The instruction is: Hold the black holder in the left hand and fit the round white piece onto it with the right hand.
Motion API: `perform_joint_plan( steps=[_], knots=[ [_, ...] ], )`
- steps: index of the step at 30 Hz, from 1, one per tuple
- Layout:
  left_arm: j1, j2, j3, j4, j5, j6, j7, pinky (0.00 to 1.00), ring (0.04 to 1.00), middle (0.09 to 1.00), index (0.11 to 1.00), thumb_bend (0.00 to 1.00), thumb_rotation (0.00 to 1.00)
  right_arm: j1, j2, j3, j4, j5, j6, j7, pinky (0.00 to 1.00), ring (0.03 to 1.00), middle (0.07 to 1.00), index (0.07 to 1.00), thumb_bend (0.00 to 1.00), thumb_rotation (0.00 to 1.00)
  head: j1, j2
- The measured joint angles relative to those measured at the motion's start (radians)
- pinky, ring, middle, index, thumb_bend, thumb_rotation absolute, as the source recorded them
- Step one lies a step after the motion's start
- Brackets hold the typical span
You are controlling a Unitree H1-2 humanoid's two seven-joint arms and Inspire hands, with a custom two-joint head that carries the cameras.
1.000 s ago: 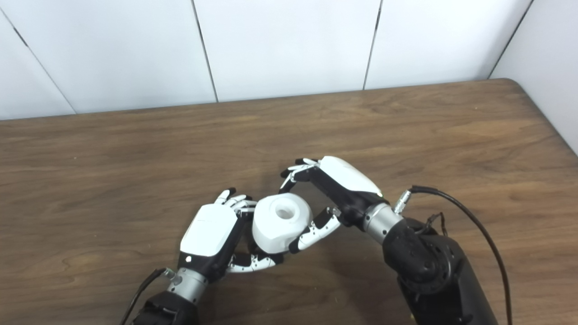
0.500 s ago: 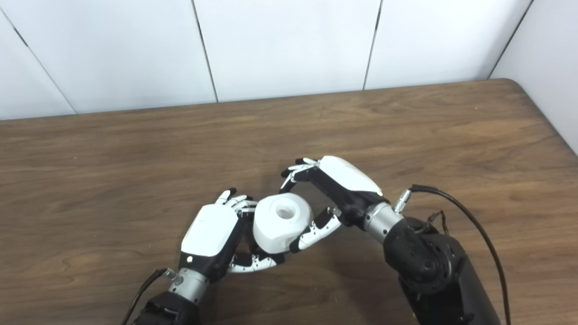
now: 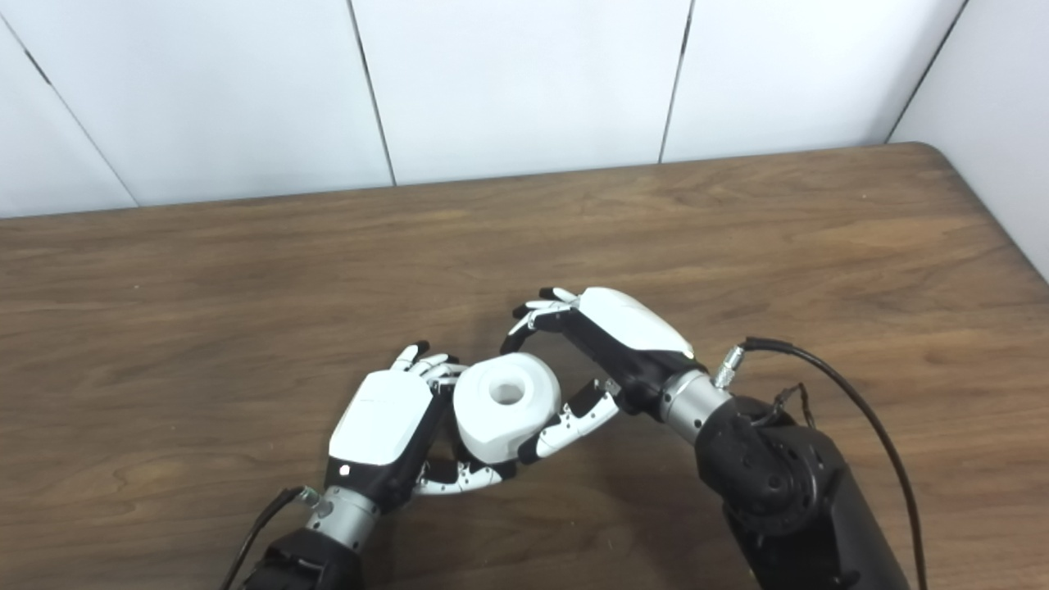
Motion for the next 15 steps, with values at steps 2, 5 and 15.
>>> perform_joint_plan(
  steps=[2, 5, 15],
  knots=[
    [0.000, 0.000, 0.000, 0.000, 0.000, 0.000, 0.000, 0.96, 0.847, 0.758, 0.485, 0.52, 0.05, 0.000, -0.004, 0.000, 0.000, -0.001, 0.000, 0.001, 0.98, 0.982, 0.909, 0.711, 1.00, 0.29, 0.000, 0.000],
    [0.000, 0.000, 0.000, 0.000, 0.000, 0.001, -0.001, 0.96, 0.848, 0.758, 0.485, 0.52, 0.05, 0.000, -0.012, 0.000, 0.000, -0.004, 0.001, 0.006, 0.98, 0.984, 0.917, 0.723, 1.00, 0.30, 0.000, 0.000],
    [-0.001, 0.000, 0.000, 0.000, 0.000, 0.001, -0.001, 0.96, 0.847, 0.759, 0.485, 0.52, 0.05, -0.008, -0.032, -0.036, -0.018, -0.007, 0.004, 0.107, 1.00, 1.000, 0.952, 0.779, 1.00, 0.38, -0.006, -0.006]
  ],
)
